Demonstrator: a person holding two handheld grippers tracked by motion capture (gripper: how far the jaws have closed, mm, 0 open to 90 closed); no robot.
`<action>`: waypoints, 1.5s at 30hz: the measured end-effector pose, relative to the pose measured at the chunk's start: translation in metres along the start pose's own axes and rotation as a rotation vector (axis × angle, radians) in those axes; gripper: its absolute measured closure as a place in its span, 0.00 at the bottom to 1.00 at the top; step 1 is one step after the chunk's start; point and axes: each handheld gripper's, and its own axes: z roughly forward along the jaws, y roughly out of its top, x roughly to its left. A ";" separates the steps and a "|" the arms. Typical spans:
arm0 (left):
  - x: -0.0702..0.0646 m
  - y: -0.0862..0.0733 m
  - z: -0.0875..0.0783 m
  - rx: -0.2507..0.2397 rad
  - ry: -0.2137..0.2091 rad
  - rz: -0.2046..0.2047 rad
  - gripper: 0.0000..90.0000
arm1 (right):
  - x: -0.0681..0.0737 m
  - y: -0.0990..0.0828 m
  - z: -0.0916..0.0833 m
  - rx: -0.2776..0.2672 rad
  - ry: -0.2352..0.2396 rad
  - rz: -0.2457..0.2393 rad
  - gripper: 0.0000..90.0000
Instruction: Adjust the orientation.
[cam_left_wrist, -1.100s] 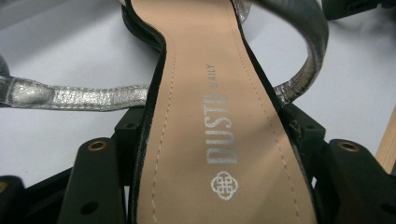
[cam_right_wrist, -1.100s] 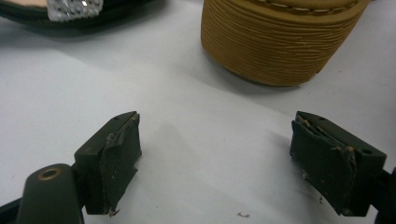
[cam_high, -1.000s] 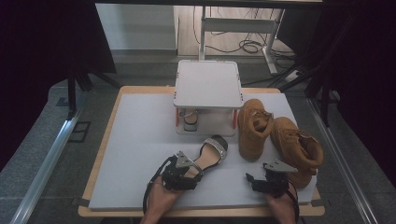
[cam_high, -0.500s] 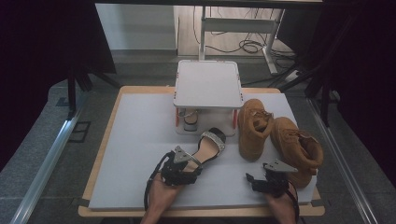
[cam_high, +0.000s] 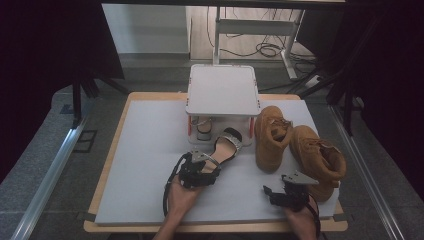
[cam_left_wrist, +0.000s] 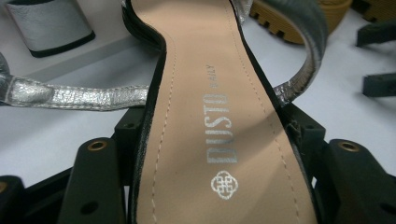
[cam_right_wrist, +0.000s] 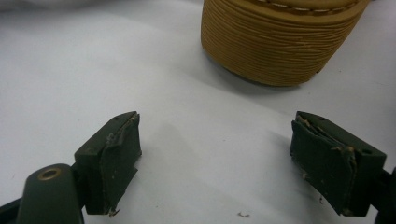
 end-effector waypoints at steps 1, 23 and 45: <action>0.001 0.001 0.002 -0.004 0.002 -0.002 0.43 | 0.000 0.000 0.000 0.000 0.000 0.000 0.18; 0.003 0.027 0.041 -0.036 0.092 -0.094 0.43 | 0.000 0.000 0.000 0.000 0.000 0.001 0.18; 0.000 0.056 0.075 -0.051 0.192 -0.144 0.43 | 0.000 0.000 0.000 -0.001 0.001 0.001 0.18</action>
